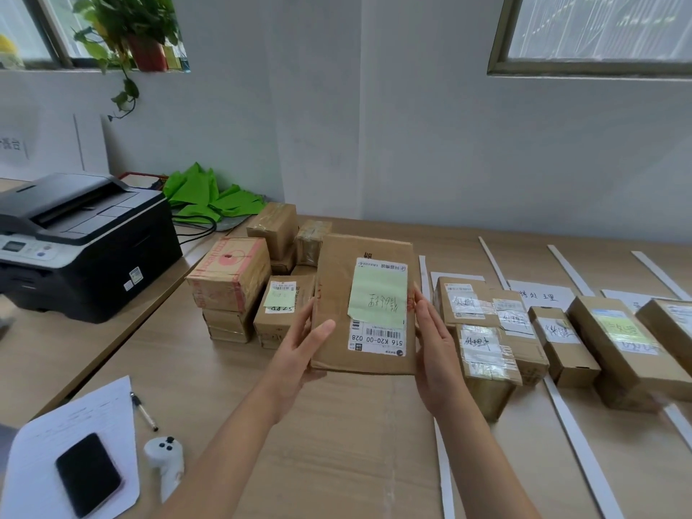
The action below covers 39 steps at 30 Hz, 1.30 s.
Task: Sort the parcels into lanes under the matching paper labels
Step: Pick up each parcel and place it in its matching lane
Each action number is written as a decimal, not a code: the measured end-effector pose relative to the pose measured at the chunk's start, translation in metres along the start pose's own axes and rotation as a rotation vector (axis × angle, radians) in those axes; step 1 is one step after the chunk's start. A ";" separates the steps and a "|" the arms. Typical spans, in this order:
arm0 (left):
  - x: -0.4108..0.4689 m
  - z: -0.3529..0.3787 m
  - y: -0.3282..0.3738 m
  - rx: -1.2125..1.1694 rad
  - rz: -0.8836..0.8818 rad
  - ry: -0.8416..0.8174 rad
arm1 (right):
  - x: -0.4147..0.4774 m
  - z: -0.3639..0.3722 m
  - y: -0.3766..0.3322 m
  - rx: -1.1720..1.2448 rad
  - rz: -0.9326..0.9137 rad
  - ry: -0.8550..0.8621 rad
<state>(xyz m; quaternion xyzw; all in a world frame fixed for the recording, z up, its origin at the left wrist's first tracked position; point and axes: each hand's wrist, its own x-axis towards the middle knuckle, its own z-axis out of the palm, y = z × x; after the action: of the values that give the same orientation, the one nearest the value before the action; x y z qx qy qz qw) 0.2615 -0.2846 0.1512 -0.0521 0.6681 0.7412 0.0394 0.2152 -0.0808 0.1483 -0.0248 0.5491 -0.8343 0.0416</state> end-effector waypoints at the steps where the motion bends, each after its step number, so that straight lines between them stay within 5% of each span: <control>1: -0.002 0.000 -0.001 -0.022 -0.028 0.006 | -0.001 0.000 -0.002 -0.031 -0.006 -0.027; 6: -0.005 -0.006 0.001 -0.076 -0.149 0.039 | -0.004 0.004 -0.013 -0.084 0.030 -0.205; 11: 0.000 0.010 0.017 -0.458 -0.042 0.151 | -0.007 0.019 -0.009 -0.213 0.083 -0.113; 14: 0.009 0.021 0.016 -0.532 0.026 0.209 | -0.015 0.033 0.004 -0.138 0.204 -0.283; 26: 0.003 -0.019 0.025 -0.329 0.052 0.225 | 0.004 0.012 -0.023 0.030 0.030 -0.148; 35: 0.003 -0.044 0.062 0.026 0.103 0.061 | 0.020 -0.013 -0.068 -0.344 0.057 -0.436; 39: 0.002 -0.039 0.062 0.105 0.040 -0.069 | 0.033 -0.003 -0.077 -0.273 0.056 -0.217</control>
<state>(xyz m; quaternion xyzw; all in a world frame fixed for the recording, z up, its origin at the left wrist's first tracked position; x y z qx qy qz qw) 0.2529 -0.3300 0.2085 -0.0110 0.7051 0.7073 0.0504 0.1788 -0.0511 0.2174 -0.1049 0.6499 -0.7431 0.1199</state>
